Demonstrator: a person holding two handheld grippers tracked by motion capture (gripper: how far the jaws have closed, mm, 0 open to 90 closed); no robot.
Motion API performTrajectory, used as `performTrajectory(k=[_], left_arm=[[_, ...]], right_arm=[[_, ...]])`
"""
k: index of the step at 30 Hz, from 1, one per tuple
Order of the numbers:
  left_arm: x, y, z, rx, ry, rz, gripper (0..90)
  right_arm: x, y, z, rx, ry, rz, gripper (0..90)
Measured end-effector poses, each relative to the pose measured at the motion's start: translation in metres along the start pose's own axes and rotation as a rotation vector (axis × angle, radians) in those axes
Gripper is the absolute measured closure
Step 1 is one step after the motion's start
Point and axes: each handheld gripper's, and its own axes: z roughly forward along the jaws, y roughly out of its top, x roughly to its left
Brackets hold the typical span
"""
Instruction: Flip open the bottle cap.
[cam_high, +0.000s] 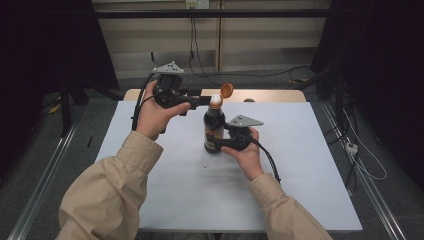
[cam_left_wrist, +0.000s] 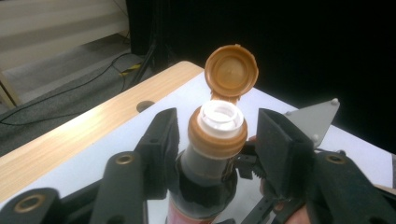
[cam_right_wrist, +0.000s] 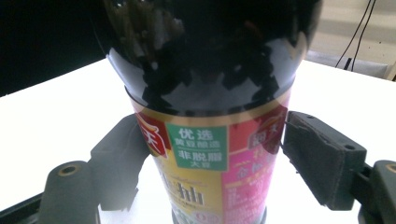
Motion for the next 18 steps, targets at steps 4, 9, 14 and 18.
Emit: performTrajectory(k=[4, 9, 14, 18], left_arm=[[0.001, -0.003, 0.0, -0.009, -0.004, -0.003, 43.7], [0.001, -0.004, -0.003, -0.016, -0.007, -0.013, 38.6], [-0.001, -0.006, -0.008, -0.026, -0.009, -0.019, 30.5], [-0.001, -0.009, -0.012, -0.027, -0.007, -0.031, 27.0]], right_arm=[[-0.002, -0.001, -0.003, 0.01, 0.011, 0.015, 21.1], [-0.003, 0.001, -0.009, 0.005, 0.013, 0.014, 20.7], [-0.002, 0.003, -0.016, 0.012, 0.01, 0.006, 18.1], [-0.003, 0.003, -0.019, 0.022, 0.014, 0.012, 15.9]])
